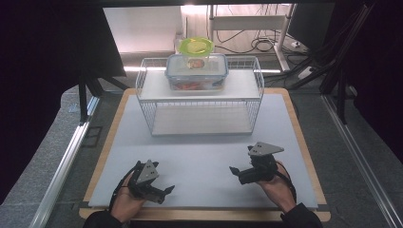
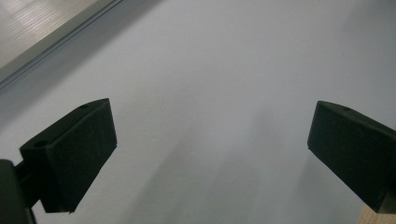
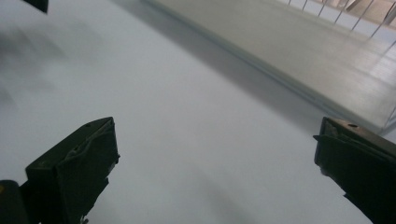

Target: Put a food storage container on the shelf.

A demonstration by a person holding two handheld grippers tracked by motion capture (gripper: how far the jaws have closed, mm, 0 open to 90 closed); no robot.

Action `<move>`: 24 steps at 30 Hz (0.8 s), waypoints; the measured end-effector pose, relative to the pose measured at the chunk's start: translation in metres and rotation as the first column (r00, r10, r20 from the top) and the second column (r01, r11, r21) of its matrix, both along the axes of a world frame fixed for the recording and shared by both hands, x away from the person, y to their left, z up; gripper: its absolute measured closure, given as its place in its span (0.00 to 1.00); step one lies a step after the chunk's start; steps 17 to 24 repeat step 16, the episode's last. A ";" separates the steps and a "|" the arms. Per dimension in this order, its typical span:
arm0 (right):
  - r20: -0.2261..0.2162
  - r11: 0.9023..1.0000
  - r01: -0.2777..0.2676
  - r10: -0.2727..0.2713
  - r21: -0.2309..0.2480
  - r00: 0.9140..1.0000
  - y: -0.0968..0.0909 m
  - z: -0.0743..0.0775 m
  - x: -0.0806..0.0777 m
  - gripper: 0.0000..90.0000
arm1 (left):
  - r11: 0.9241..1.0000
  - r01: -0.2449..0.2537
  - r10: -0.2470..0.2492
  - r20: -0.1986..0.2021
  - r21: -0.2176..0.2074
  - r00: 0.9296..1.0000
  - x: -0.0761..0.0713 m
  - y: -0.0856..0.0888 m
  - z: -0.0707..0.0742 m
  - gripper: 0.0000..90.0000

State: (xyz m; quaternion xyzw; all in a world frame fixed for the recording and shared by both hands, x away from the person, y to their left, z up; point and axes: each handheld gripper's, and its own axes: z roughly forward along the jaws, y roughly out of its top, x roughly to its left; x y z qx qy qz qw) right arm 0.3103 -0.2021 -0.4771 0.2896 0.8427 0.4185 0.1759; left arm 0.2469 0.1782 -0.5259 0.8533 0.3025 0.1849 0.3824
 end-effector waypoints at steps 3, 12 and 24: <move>-0.025 1.000 0.013 -0.013 -0.019 1.000 -0.003 -0.010 -0.004 0.00 | 1.000 0.001 -0.001 0.000 0.001 1.000 0.000 0.000 0.000 0.01; -0.090 0.996 0.038 -0.045 -0.075 0.995 -0.012 -0.031 -0.006 0.00 | 1.000 0.001 -0.001 -0.003 0.002 1.000 -0.001 -0.001 0.000 0.01; -0.084 0.996 0.046 -0.052 -0.074 0.995 -0.011 -0.031 -0.006 0.00 | 1.000 -0.003 0.003 -0.002 -0.001 1.000 0.000 0.000 0.000 0.01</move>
